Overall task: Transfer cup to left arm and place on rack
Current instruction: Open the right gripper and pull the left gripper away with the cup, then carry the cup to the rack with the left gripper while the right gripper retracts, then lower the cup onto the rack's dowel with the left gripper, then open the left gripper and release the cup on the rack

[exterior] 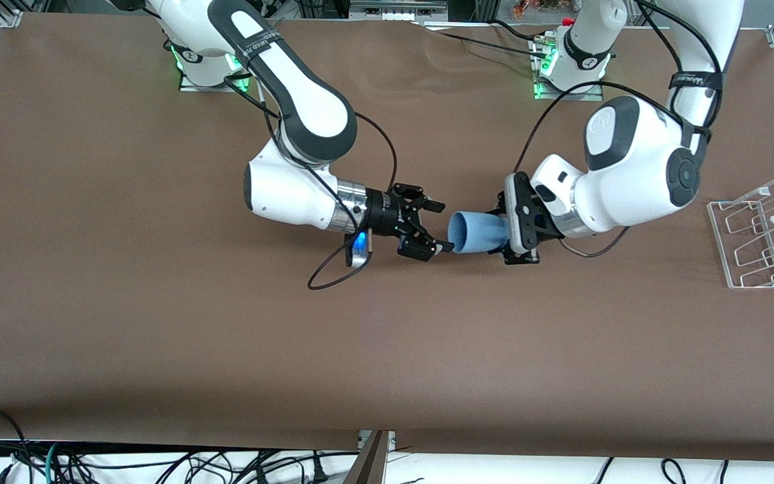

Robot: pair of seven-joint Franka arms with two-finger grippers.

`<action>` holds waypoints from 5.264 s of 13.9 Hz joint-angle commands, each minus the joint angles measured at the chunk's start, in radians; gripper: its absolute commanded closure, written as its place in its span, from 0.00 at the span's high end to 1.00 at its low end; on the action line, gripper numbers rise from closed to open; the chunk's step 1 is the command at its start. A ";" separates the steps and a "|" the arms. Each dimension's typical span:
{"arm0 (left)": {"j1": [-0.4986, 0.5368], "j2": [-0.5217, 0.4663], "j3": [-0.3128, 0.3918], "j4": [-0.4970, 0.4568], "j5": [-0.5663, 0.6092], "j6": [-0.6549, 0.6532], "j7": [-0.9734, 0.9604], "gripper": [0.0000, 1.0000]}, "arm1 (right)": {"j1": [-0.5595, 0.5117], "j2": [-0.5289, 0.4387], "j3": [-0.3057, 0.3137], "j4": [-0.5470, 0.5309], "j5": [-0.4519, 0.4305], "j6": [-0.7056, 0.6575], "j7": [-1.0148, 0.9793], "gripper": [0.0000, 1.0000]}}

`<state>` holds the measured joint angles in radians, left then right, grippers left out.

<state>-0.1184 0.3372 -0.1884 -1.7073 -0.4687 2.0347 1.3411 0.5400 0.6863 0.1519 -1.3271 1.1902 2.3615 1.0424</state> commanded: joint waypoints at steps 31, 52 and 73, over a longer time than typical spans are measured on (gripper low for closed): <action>0.194 0.095 0.383 -0.058 1.558 -0.168 -0.333 0.00 | -0.290 -0.742 -0.216 -0.369 -1.238 -0.798 -1.075 0.99; 0.169 0.121 0.412 -0.117 1.536 -0.083 -0.364 1.00 | -0.281 -0.669 -0.212 -0.270 -1.218 -0.775 -1.055 0.99; 0.129 0.006 0.405 0.287 0.819 -0.312 -0.417 1.00 | -0.279 -0.669 -0.207 -0.267 -1.216 -0.775 -1.055 0.99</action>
<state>0.0219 0.3538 0.2176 -1.4780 0.4295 1.7894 0.9581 0.2660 0.0143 -0.0646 -1.6127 -0.0395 1.5931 -0.0203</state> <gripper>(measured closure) 0.000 0.004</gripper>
